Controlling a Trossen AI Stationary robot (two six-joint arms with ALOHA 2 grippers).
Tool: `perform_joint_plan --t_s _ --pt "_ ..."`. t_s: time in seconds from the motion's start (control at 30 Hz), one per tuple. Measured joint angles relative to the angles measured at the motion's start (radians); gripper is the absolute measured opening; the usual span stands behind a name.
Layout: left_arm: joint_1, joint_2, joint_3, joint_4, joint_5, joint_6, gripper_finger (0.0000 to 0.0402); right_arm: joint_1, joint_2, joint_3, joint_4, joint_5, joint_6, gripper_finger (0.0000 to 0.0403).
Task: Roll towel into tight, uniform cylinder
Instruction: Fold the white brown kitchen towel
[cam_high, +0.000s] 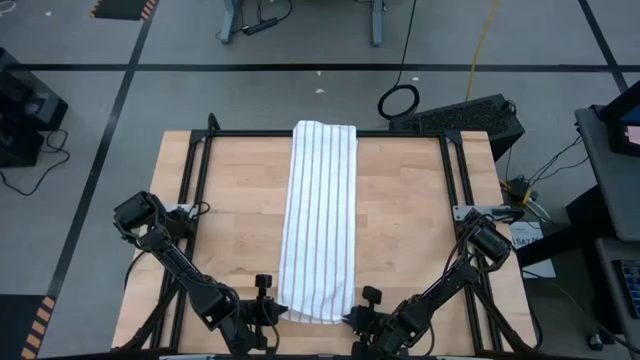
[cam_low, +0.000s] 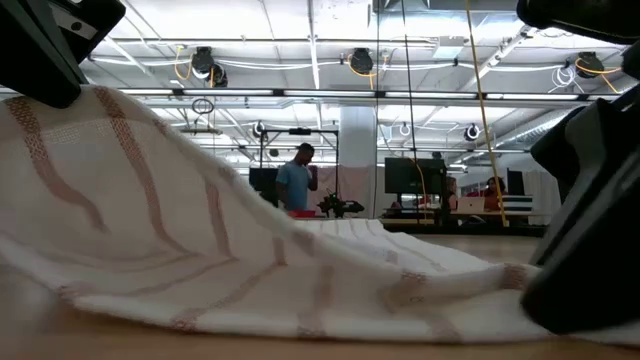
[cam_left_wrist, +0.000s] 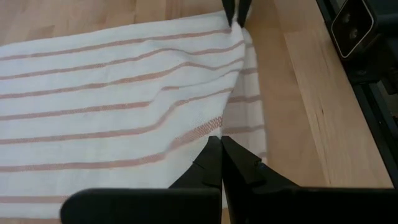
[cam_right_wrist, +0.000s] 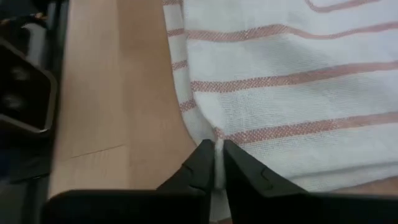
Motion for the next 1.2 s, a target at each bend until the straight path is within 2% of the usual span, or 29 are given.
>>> perform_joint_plan --t_s 0.17,0.27,0.63,0.97,1.2 --pt "0.001 0.0 0.0 0.0 0.0 0.0 0.0002 0.001 -0.011 0.0 -0.012 -0.035 -0.001 0.0076" --pt "0.002 0.0 0.0 0.0 0.0 -0.001 0.0002 0.001 -0.011 0.0 -0.013 -0.034 -0.007 0.0089" --pt "0.002 0.0 0.0 0.0 0.0 0.0 0.0002 0.001 -0.011 0.0 -0.016 -0.033 -0.002 0.0072" --pt "0.003 0.0 0.0 0.0 0.0 0.0 0.0002 0.001 -0.011 0.0 -0.026 -0.03 -0.015 0.0114" --pt "0.005 0.0 0.0 0.0 0.0 0.0 0.0002 0.001 -0.021 0.0 -0.034 -0.04 -0.014 0.0102"
